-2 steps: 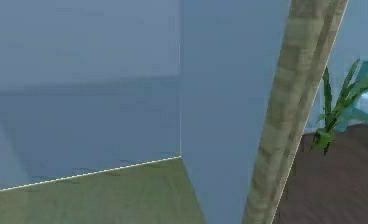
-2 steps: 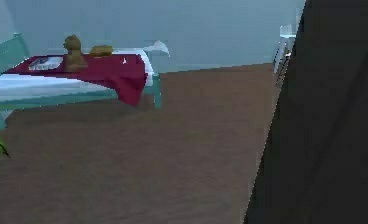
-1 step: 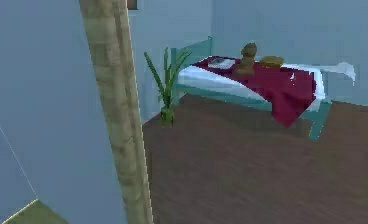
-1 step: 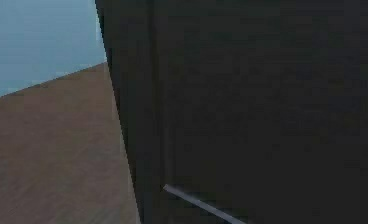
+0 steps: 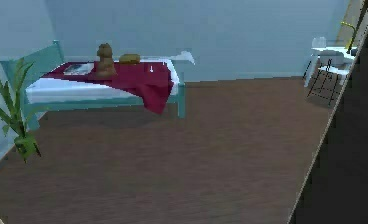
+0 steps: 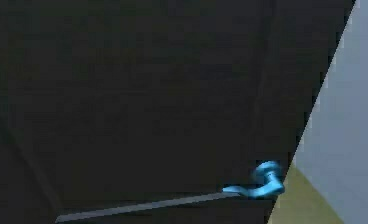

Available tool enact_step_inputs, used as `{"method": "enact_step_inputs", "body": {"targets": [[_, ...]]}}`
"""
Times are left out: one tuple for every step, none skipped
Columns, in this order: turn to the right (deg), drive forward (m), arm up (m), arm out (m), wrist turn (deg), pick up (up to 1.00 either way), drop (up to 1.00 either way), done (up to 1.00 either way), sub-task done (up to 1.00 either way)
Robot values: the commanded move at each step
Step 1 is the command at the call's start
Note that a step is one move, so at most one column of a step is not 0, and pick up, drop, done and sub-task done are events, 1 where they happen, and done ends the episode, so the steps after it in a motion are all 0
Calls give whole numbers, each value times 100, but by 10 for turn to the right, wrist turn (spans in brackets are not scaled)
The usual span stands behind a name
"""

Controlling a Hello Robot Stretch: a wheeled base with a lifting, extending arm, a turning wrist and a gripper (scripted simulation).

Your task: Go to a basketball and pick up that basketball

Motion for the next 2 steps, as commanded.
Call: {"method": "enact_step_inputs", "body": {"targets": [[0,60,0,0,0,0,0,0,0],[330,0,0,0,0,0,0,0,0]]}}
